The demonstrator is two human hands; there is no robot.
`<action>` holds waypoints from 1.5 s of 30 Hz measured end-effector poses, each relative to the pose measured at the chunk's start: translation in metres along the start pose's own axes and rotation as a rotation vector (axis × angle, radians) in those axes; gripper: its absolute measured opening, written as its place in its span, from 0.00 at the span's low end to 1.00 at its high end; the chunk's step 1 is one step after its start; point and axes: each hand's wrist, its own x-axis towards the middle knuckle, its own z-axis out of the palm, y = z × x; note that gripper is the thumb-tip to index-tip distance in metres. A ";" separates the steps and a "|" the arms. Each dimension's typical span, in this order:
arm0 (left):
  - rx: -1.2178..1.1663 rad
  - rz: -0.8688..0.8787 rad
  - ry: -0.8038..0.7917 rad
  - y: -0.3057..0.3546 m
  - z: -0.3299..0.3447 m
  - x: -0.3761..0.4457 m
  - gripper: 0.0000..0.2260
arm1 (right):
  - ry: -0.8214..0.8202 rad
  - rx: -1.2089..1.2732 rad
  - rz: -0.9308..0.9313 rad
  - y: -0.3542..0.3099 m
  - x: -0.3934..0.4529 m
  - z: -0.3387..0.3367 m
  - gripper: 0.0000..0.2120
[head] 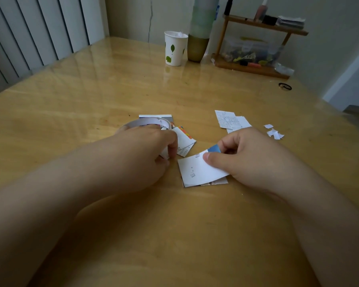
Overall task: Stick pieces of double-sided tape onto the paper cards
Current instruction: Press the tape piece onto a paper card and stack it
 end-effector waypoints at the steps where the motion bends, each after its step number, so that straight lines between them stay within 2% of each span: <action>1: 0.001 0.003 0.006 0.000 0.000 0.000 0.06 | 0.002 -0.001 -0.001 0.000 0.000 0.000 0.14; 8: -0.038 0.032 0.006 0.001 0.002 -0.002 0.04 | 0.007 -0.019 -0.013 0.001 0.000 0.001 0.14; 22: -0.058 0.059 0.052 0.004 0.008 0.000 0.11 | 0.028 -0.052 -0.034 -0.001 -0.001 0.003 0.13; 45: -0.067 0.058 0.026 0.004 0.008 0.002 0.11 | 0.028 -0.061 -0.063 0.002 0.000 0.002 0.12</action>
